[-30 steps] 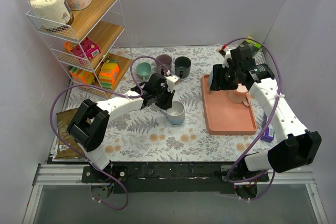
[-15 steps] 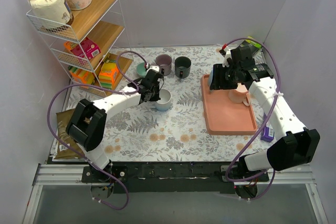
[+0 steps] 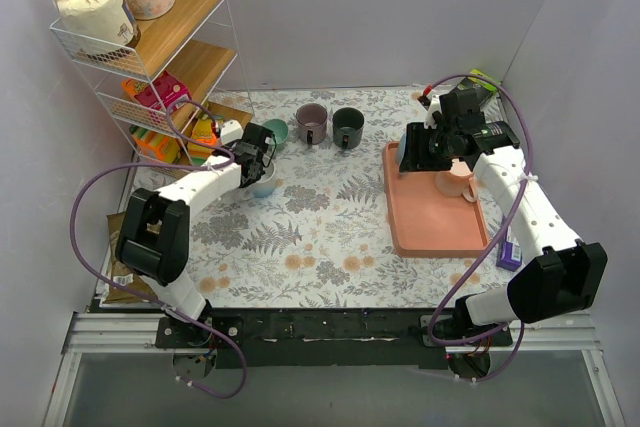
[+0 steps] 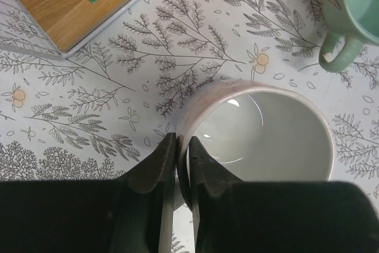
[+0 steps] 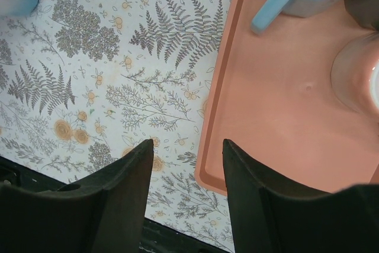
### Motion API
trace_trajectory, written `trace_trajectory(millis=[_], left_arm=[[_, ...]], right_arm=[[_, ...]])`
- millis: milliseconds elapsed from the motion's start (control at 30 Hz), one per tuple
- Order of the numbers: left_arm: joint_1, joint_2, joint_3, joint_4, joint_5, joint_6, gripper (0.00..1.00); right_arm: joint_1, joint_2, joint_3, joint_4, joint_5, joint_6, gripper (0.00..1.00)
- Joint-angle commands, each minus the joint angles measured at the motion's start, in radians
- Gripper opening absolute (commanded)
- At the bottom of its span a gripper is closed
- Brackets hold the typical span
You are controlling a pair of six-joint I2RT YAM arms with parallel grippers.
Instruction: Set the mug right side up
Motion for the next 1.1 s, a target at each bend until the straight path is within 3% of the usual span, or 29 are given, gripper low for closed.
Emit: trace_trajectory(millis=[0,167,367,400,533,633,867,1067], left_arm=[[0.02,-0.052,0.027,0.061,-0.099,-0.12,0.0],[0.031,0.037,0.102,-0.003,-0.143,-0.201,0.01],[0.048,0.057,0.115,0.021,-0.112,-0.217,0.16],[0.048,0.058,0.115,0.024,-0.112,-0.217,0.26],[0.048,0.057,0.116,0.021,-0.117,-0.211,0.48],[0.049,0.041,0.122,0.021,-0.111,-0.196,0.57],[0.026,-0.057,0.119,0.02,-0.019,-0.165,0.7],[-0.097,-0.176,0.104,0.01,-0.045,-0.128,0.73]], right_arm=[[-0.006,0.006,-0.003,0.028,-0.021,0.001,0.57],[-0.013,0.009,-0.005,0.025,-0.023,0.002,0.57],[-0.014,0.01,-0.025,0.034,-0.029,0.01,0.58],[-0.013,0.01,-0.029,0.036,-0.029,0.011,0.59],[-0.013,0.015,-0.029,0.041,-0.023,0.011,0.6],[-0.014,0.024,-0.025,0.036,-0.006,0.012,0.61],[-0.013,0.052,-0.014,0.044,0.063,0.031,0.61],[-0.013,0.104,-0.037,0.123,0.247,0.126,0.62]])
